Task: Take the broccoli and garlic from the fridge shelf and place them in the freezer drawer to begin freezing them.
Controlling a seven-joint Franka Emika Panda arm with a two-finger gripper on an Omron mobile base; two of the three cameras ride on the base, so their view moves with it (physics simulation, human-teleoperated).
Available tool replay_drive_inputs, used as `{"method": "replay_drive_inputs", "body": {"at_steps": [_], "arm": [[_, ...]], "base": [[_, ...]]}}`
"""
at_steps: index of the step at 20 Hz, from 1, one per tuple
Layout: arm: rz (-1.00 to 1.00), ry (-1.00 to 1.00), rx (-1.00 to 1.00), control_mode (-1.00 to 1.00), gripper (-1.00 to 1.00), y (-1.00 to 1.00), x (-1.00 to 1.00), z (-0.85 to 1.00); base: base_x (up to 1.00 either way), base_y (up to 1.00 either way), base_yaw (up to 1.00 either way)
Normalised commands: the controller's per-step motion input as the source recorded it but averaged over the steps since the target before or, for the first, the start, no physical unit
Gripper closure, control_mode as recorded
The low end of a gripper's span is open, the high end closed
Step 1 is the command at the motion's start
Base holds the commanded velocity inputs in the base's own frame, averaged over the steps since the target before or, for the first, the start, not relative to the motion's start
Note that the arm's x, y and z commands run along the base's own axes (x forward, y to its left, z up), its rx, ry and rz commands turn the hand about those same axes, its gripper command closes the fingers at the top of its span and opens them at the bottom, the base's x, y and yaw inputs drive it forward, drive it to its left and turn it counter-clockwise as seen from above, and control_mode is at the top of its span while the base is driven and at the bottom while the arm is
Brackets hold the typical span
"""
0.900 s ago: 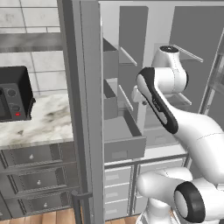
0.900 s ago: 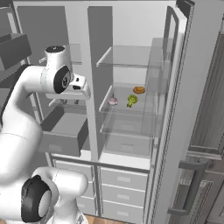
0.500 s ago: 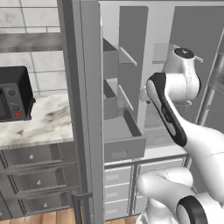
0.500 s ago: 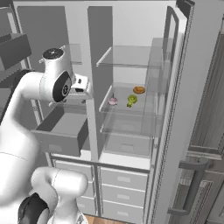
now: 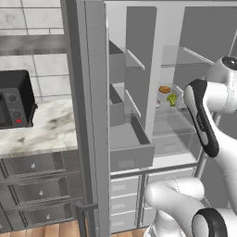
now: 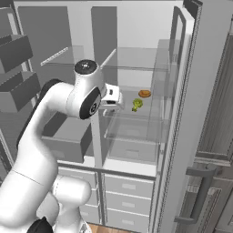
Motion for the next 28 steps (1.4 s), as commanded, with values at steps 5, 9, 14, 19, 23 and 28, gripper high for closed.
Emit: {"method": "replay_drive_inputs", "body": {"at_steps": [5,9,14,19,23,28], "arm": [[-0.03,-0.01,-0.01,-1.00,-1.00,-0.64,0.00,0.00],[-0.05,0.00,-0.01,-1.00,-1.00,-0.61,0.00,0.00],[-0.03,0.00,0.00,-1.00,-1.00,-0.56,0.00,-0.04],[-0.01,0.00,0.00,-1.00,-1.00,-0.58,0.00,-0.06],[0.03,-0.01,-0.03,-1.00,-1.00,0.27,-0.32,-0.01],[-0.06,0.00,-0.01,-1.00,-1.00,1.00,-0.01,0.00]], "base": [[0.00,0.00,0.00],[0.00,0.00,0.00],[0.00,0.00,0.00],[0.00,0.00,0.00],[0.00,0.00,0.00],[0.00,0.00,0.00]]}}
